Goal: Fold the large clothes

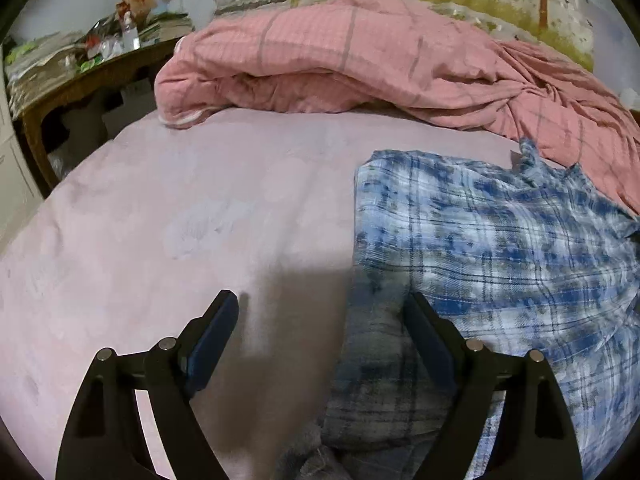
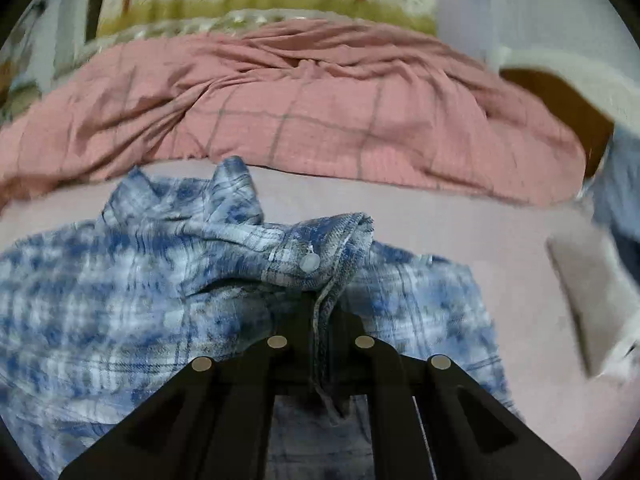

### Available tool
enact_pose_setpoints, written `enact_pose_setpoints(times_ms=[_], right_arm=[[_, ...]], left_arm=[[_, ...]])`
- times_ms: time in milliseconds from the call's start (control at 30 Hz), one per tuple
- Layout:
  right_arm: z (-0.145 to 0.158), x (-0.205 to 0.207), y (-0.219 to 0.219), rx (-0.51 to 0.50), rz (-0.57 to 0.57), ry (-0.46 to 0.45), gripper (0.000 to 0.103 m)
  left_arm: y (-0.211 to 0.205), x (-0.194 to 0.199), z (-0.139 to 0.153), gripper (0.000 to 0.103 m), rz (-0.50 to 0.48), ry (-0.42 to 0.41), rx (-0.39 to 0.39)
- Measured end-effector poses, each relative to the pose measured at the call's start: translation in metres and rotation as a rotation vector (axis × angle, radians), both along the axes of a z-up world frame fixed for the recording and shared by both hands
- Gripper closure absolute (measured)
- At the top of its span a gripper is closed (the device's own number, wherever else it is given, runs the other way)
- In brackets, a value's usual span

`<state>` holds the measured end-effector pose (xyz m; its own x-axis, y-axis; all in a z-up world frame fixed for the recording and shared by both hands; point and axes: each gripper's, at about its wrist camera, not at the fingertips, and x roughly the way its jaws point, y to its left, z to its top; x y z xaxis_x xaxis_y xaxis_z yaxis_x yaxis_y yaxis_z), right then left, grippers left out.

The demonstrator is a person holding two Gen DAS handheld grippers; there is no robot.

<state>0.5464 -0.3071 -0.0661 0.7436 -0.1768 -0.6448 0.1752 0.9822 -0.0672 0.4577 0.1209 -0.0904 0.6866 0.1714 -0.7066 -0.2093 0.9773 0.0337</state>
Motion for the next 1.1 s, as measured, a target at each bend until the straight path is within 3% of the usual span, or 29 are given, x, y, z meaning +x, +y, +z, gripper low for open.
enact_pose_setpoints(times_ms=[100,233,367,467,567,667,800,900,1100], right_arm=[[-0.004,0.002,-0.009,0.036,0.033,0.027,0.098],[-0.009,-0.001,-0.014,0.041,0.051,0.037,0.097],[-0.005,-0.004,-0.026,0.060,0.014,0.072,0.062],[0.013,-0.017,-0.035,0.060,0.002,0.002,0.042],[0.028,-0.024,-0.044,0.097,0.005,-0.042,0.038],[0.029,-0.023,-0.048,0.143,0.035,-0.019,0.035],[0.006,-0.008,-0.032,0.084,0.078,0.101,0.035],[-0.001,-0.013,-0.019,0.042,0.099,0.128,0.036],[0.028,-0.082,-0.027,0.091,0.152,0.058,0.035]], left_arm=[[0.001,0.005,0.001,0.019,-0.009,0.005,0.011],[0.007,0.004,0.003,0.019,-0.022,-0.007,-0.046],[-0.005,-0.004,0.016,0.019,-0.087,-0.039,-0.036],[-0.012,-0.025,0.044,0.016,-0.124,-0.171,-0.021],[-0.005,-0.040,0.057,0.015,-0.131,-0.253,-0.129],[0.004,-0.034,0.052,0.015,-0.119,-0.236,-0.199],[0.005,-0.018,0.032,0.015,-0.081,-0.136,-0.142],[-0.001,-0.015,0.018,0.016,-0.079,-0.085,-0.116],[-0.030,-0.048,0.046,0.016,-0.181,-0.209,-0.072]])
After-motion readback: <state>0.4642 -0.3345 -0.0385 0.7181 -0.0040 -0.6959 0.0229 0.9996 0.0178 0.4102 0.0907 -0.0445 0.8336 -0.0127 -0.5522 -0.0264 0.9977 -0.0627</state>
